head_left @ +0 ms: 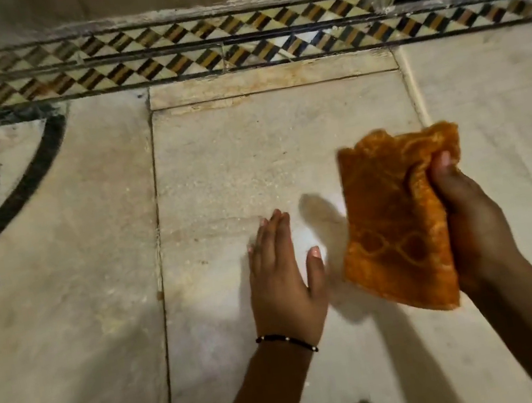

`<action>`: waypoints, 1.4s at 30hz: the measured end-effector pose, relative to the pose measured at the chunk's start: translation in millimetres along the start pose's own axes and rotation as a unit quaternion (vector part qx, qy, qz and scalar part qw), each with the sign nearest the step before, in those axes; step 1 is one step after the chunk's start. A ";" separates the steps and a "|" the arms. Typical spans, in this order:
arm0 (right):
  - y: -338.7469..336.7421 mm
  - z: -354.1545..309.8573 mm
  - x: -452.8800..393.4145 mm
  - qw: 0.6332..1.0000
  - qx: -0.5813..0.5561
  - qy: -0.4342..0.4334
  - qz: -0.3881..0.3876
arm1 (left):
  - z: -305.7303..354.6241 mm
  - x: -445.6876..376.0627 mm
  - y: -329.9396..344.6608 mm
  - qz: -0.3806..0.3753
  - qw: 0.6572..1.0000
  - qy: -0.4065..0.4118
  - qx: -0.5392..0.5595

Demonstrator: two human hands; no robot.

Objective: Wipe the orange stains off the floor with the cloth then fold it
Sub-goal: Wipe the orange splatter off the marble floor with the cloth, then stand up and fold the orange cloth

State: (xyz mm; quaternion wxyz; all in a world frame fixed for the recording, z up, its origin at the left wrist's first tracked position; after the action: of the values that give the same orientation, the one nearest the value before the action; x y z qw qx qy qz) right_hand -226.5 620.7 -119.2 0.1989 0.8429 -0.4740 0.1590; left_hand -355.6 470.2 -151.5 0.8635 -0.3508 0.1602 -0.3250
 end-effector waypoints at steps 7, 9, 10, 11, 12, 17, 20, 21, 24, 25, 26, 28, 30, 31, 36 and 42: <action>69.6 -73.6 60.3 0.990 -0.073 0.094 -0.079 | 69.1 15.2 -95.2 0.006 0.995 -0.094 0.019; 80.5 -95.6 95.7 0.984 -0.069 0.139 -0.089 | 96.3 25.9 -135.6 -0.003 0.993 -0.115 0.034; 85.0 -112.9 116.8 0.980 -0.077 0.161 -0.089 | 116.4 30.7 -161.0 -0.007 0.991 -0.127 0.045; 92.0 -130.6 141.3 0.976 -0.078 0.184 -0.091 | 135.2 37.8 -181.9 -0.017 0.988 -0.140 0.058; 95.7 -142.8 159.9 0.970 -0.092 0.201 -0.097 | 151.4 43.3 -196.5 -0.030 0.985 -0.150 0.073; 127.1 -270.4 293.4 0.946 -0.117 0.280 -0.109 | 283.0 83.4 -324.6 -0.067 0.959 -0.215 0.174; 142.8 -347.1 378.3 0.936 -0.111 0.299 -0.149 | 346.8 128.2 -396.1 -0.077 0.919 -0.311 0.230; 144.6 -366.2 401.7 0.935 -0.112 0.299 -0.152 | 366.0 139.8 -412.0 -0.083 0.913 -0.315 0.247; 142.2 -408.5 458.2 0.940 -0.095 0.296 -0.144 | 406.6 174.3 -451.8 -0.081 0.901 -0.325 0.276; 140.4 -419.7 477.4 0.940 -0.094 0.295 -0.141 | 418.9 184.8 -466.6 -0.072 0.899 -0.323 0.287; 139.4 -427.4 492.0 0.942 -0.093 0.290 -0.138 | 425.9 193.0 -477.0 -0.062 0.898 -0.319 0.296; 135.8 -436.6 520.4 0.948 -0.082 0.278 -0.131 | 439.3 208.8 -499.9 -0.042 0.901 -0.303 0.309; 133.7 -441.3 547.7 0.957 -0.079 0.254 -0.119 | 447.0 224.6 -521.2 -0.035 0.904 -0.281 0.321; 132.2 -442.5 560.5 0.962 -0.071 0.238 -0.110 | 448.7 231.6 -531.3 -0.030 0.906 -0.270 0.325; 130.2 -444.7 633.8 0.992 0.000 0.119 -0.050 | 448.6 271.9 -589.4 -0.023 0.924 -0.203 0.324; 117.5 -441.9 710.8 0.990 0.134 0.050 0.013 | 439.6 321.6 -665.5 0.007 0.941 -0.141 0.307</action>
State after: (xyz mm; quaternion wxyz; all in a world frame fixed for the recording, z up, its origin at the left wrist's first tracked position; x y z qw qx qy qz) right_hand -7.5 257.0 611.6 0.1055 0.8468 -0.4487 0.2654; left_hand -195.4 113.0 614.2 0.9452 -0.1099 -0.0682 -0.2998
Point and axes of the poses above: each hand's wrist, its own x-axis away from the middle knuckle, its own y-axis out of the palm, z = x × y, the point moved 10 cm from there along -x, towards the middle knuckle, and after that the axes turned 1 degree about z, right-handed, at the moved point
